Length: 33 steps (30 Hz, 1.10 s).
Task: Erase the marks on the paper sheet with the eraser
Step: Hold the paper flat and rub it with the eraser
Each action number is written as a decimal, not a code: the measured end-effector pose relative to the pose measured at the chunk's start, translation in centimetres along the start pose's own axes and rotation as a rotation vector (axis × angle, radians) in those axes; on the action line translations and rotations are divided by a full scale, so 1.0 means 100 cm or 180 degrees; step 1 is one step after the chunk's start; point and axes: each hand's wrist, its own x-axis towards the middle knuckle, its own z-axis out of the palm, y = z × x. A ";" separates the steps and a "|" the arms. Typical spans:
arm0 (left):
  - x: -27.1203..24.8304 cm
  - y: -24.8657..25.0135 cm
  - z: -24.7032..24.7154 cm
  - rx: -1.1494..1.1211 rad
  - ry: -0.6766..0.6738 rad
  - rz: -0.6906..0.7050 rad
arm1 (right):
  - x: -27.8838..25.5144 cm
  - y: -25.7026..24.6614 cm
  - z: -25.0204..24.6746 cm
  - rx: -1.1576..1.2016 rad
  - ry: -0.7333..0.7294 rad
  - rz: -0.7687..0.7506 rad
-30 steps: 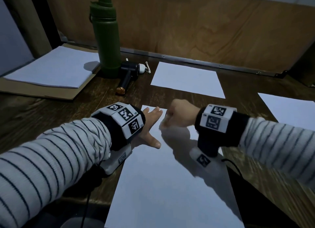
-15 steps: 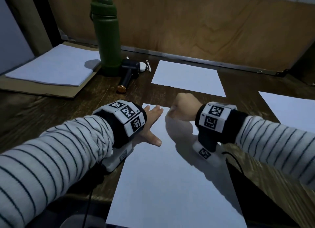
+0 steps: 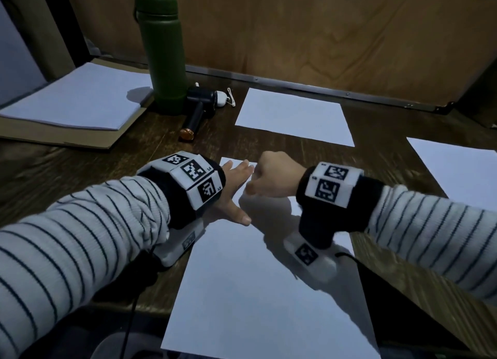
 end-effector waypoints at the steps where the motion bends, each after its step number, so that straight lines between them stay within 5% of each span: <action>1: 0.000 -0.001 0.000 0.0018 -0.0021 0.0003 | 0.000 0.001 -0.001 -0.0053 -0.0032 0.0039; 6: 0.001 -0.001 0.004 0.0094 0.0071 -0.0101 | -0.017 0.025 -0.022 -0.0358 -0.0297 0.0564; 13: -0.009 0.010 -0.005 0.0101 0.0058 0.0006 | -0.004 -0.014 -0.001 -0.0265 0.0014 0.0018; 19: -0.003 0.000 0.001 0.0148 -0.0017 -0.0113 | -0.017 0.017 -0.013 -0.0207 -0.0216 0.0466; 27: -0.003 0.003 -0.003 0.0064 -0.0004 0.0095 | -0.005 -0.007 -0.004 -0.0244 -0.0148 0.0049; 33: -0.004 0.003 -0.001 0.0100 -0.0016 -0.0101 | -0.022 0.026 -0.018 -0.0114 -0.0235 0.0527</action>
